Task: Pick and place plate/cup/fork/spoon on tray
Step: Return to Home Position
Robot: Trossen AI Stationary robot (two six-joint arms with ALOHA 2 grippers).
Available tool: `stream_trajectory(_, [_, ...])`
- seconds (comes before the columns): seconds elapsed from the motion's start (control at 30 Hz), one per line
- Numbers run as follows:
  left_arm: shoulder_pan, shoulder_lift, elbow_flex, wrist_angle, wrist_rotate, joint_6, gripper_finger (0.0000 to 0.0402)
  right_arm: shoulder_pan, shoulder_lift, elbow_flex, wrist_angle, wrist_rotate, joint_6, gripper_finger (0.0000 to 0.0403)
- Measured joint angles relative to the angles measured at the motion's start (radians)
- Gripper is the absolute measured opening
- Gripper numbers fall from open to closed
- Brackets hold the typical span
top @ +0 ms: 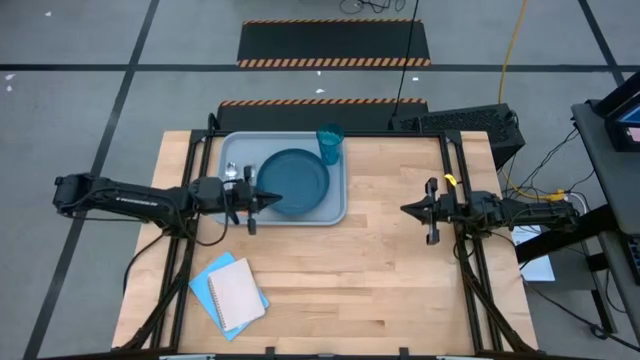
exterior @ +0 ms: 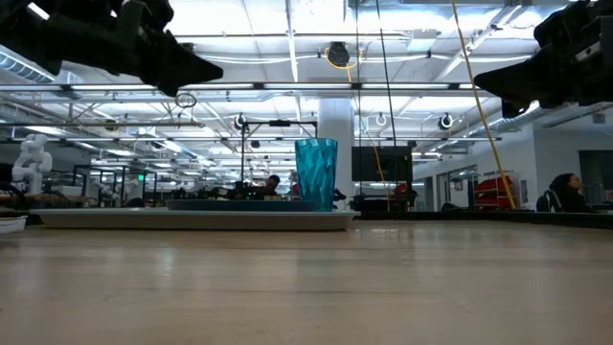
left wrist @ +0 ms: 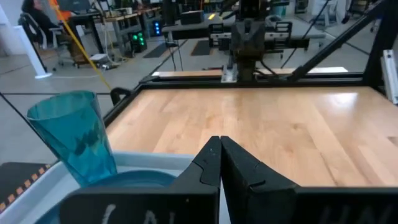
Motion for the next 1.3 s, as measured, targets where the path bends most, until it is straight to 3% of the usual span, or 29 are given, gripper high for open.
stream_trajectory(0.37, [-0.027, -0.115, 0.0, -0.128, 0.01, 0.019, 0.0007, 0.0, 0.0, -0.001, 0.016, 0.001, 0.001, 0.0])
stream_trajectory(0.53, [-0.027, -0.114, -0.002, -0.128, 0.088, 0.03, 0.0003, 0.0, 0.0, -0.001, 0.018, 0.0, 0.001, 0.0])
stream_trajectory(0.9, [-0.005, -0.115, -0.234, 0.211, 0.18, -0.004, 0.0006, 0.0, 0.0, -0.001, 0.019, -0.001, 0.001, 0.0])
stream_trajectory(1.3, [0.015, -0.115, -0.29, 0.237, 0.176, -0.051, 0.0003, 0.0, 0.0, -0.001, 0.02, -0.002, 0.001, 0.0])
